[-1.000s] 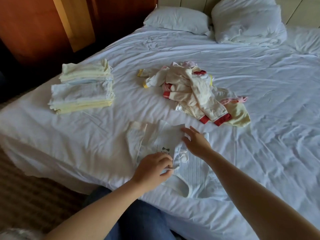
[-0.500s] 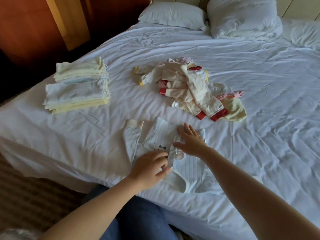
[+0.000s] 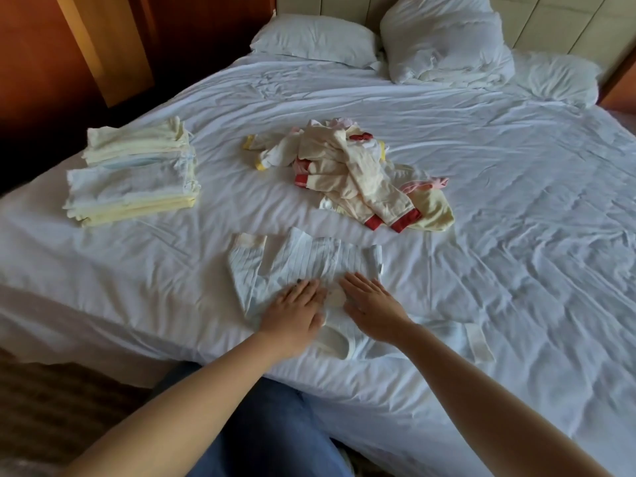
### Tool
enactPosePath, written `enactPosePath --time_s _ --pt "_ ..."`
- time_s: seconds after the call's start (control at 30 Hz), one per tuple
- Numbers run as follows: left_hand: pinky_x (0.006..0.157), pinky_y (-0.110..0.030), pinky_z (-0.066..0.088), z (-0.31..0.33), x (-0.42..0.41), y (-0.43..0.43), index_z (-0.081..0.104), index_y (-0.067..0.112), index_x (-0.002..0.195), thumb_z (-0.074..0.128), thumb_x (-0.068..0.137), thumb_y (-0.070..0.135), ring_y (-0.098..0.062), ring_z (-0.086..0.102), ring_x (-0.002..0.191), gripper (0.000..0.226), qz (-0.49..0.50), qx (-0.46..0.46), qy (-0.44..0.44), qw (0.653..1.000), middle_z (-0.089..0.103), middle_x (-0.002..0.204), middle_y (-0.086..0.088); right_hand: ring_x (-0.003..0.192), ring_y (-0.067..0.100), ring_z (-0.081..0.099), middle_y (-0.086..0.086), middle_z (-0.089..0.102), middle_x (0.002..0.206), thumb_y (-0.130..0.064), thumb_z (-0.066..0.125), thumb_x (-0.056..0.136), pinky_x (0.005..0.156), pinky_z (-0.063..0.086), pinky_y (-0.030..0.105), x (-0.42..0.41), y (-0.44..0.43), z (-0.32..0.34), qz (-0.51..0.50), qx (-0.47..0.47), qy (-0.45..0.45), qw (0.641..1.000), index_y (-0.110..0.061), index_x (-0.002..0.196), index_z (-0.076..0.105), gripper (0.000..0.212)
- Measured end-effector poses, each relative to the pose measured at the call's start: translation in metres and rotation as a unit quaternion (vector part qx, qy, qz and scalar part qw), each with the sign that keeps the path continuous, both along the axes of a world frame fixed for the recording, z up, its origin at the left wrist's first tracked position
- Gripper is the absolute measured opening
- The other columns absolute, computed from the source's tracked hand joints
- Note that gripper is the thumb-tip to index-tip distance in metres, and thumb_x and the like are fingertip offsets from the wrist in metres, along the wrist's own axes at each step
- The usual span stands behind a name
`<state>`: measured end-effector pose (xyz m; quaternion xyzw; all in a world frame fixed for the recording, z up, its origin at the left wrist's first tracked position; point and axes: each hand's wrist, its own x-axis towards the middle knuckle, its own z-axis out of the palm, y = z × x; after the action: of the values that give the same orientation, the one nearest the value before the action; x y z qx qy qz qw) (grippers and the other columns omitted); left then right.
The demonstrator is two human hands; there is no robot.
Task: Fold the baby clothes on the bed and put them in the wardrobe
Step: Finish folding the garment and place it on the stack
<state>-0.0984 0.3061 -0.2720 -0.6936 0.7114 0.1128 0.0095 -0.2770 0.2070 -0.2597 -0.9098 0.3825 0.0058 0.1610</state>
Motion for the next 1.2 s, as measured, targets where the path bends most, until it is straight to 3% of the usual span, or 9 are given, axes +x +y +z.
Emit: enactPosePath --time_s 0.13,0.27,0.37,0.57,0.73,0.9,0.97,1.1,1.2 --pt "0.119 -0.032 -0.009 0.013 -0.015 0.007 0.011 0.019 0.157 0.026 0.105 0.042 -0.014 -0.012 0.15 0.059 0.017 -0.04 0.056 0.997 -0.008 0.164 0.003 0.148 0.012 0.016 -0.008 0.023 0.159 -0.033 0.04 0.101 0.12 0.008 0.03 -0.045 0.013 0.0 -0.05 -0.025 -0.024 0.998 -0.028 0.151 0.029 0.052" --pt "0.117 -0.03 -0.013 0.018 -0.051 0.011 0.012 0.018 0.156 0.028 0.104 0.042 -0.014 -0.017 0.149 0.059 -0.074 -0.036 0.046 0.996 -0.01 0.164 0.0 0.136 0.017 0.033 -0.008 0.042 0.143 -0.036 0.048 0.097 0.108 0.031 0.034 -0.08 0.022 0.008 -0.14 -0.036 -0.022 0.989 -0.029 0.145 0.039 0.05" --pt "0.12 -0.032 -0.009 0.013 -0.079 0.006 0.016 0.019 0.155 0.025 0.104 0.045 -0.013 -0.014 0.149 0.058 -0.111 -0.009 0.062 0.992 -0.004 0.164 0.0 0.126 0.017 0.042 -0.006 0.054 0.13 -0.042 0.051 0.093 0.104 0.03 0.033 -0.094 0.019 0.017 -0.162 -0.055 0.018 0.985 -0.03 0.136 0.05 0.045" --pt "0.117 -0.029 -0.012 0.017 -0.11 0.001 -0.002 0.02 0.156 0.025 0.103 0.049 -0.013 -0.016 0.149 0.066 -0.154 0.022 -0.015 0.988 -0.013 0.163 0.0 0.105 0.022 0.055 0.002 0.067 0.1 -0.049 0.056 0.087 0.096 0.031 0.034 -0.122 0.009 0.039 -0.193 -0.048 0.075 0.977 -0.025 0.098 0.07 0.029" --pt "0.121 -0.04 -0.01 0.01 -0.121 -0.003 -0.012 0.026 0.154 0.025 0.099 0.061 -0.017 -0.028 0.145 0.075 -0.153 0.075 -0.025 0.985 -0.027 0.159 -0.002 0.093 0.017 0.056 -0.005 0.065 0.083 -0.067 0.059 0.079 0.092 0.03 0.033 -0.153 -0.003 0.049 -0.232 0.002 0.114 0.966 -0.026 0.071 0.064 0.042" --pt "0.119 -0.045 -0.015 0.005 -0.126 -0.004 -0.021 0.038 0.149 0.027 0.093 0.07 -0.023 -0.039 0.139 0.08 -0.177 0.094 -0.028 0.979 -0.042 0.149 -0.006 0.066 0.015 0.058 -0.003 0.058 0.063 -0.045 0.08 0.066 0.055 0.039 0.026 -0.167 -0.005 0.063 -0.32 0.129 -0.028 0.938 -0.02 0.059 0.065 0.03" --pt "0.118 -0.043 -0.016 0.005 -0.126 -0.005 -0.016 0.04 0.15 0.028 0.093 0.071 -0.021 -0.038 0.14 0.079 -0.172 0.092 -0.017 0.981 -0.04 0.15 -0.005 0.063 0.015 0.057 -0.001 0.058 0.063 -0.036 0.082 0.067 0.051 0.04 0.025 -0.164 -0.003 0.068 -0.33 0.165 -0.08 0.926 -0.018 0.061 0.064 0.027" --pt "0.121 -0.036 0.001 0.019 -0.124 -0.011 0.026 0.035 0.152 0.028 0.102 0.055 -0.017 -0.007 0.15 0.054 -0.105 0.087 0.167 0.976 0.0 0.164 -0.003 0.067 0.015 0.058 0.001 0.062 0.072 -0.036 0.081 0.071 0.056 0.045 0.026 -0.142 0.002 0.078 -0.364 0.224 -0.174 0.887 -0.015 0.072 0.066 0.026" --pt "0.107 -0.035 0.039 0.041 -0.121 -0.016 0.056 0.024 0.132 0.034 0.103 0.046 -0.022 0.051 0.128 0.043 0.041 0.096 0.465 0.879 0.057 0.136 -0.001 0.07 0.018 0.061 0.005 0.063 0.077 -0.031 0.08 0.076 0.058 0.049 0.027 -0.115 0.006 0.087 -0.351 0.285 -0.245 0.857 -0.012 0.081 0.067 0.023"
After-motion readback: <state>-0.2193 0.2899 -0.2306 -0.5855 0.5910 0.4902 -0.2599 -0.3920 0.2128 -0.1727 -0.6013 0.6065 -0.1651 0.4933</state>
